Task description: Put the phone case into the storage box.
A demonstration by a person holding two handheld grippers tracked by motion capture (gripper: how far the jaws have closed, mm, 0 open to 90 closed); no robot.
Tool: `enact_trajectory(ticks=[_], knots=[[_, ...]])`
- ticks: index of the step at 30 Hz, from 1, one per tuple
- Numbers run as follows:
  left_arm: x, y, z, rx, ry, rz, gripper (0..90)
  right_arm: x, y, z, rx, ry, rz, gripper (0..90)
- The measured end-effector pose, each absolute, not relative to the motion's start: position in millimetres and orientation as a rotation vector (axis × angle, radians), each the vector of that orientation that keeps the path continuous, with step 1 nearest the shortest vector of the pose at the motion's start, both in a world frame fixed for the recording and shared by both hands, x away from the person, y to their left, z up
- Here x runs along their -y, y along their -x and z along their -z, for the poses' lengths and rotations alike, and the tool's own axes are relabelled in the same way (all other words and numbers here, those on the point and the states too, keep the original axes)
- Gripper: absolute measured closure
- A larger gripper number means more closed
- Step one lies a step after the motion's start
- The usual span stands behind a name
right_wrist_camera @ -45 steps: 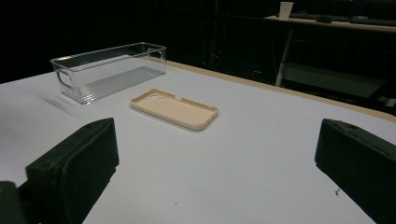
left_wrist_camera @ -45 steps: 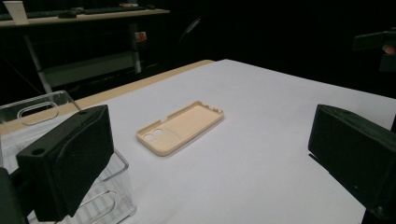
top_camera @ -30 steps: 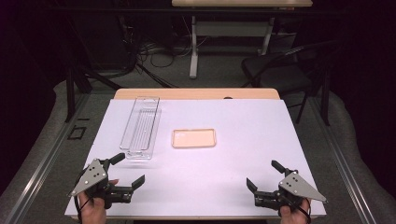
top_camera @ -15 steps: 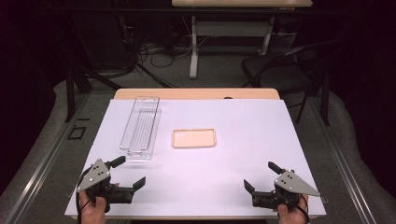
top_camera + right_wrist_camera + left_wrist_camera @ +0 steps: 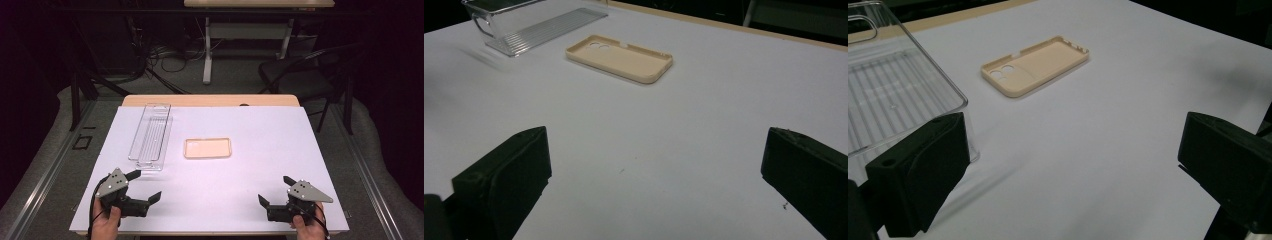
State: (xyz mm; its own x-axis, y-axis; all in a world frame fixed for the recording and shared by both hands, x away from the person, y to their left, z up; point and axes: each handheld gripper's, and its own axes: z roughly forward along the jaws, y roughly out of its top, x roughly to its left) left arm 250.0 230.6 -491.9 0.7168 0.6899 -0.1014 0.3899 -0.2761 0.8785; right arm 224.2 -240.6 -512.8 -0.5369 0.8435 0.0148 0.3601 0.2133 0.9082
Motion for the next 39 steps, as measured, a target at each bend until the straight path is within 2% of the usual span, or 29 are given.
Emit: enact_trajectory(ticks=[9,16,39], knots=[[-225,-262,485,-0.865,-1.939,-0.299,0.3,233,-234,510,-2.081,-1.146,-1.228,0.0],[-219,-276,473,-0.9,-1.972,-0.261,0.3,228,-247,494,-2.145,-1.169,-1.18,0.0],[-199,-333,425,-0.873,-1.96,-0.275,0.3,220,-299,472,-2.194,-1.26,-1.168,0.0]])
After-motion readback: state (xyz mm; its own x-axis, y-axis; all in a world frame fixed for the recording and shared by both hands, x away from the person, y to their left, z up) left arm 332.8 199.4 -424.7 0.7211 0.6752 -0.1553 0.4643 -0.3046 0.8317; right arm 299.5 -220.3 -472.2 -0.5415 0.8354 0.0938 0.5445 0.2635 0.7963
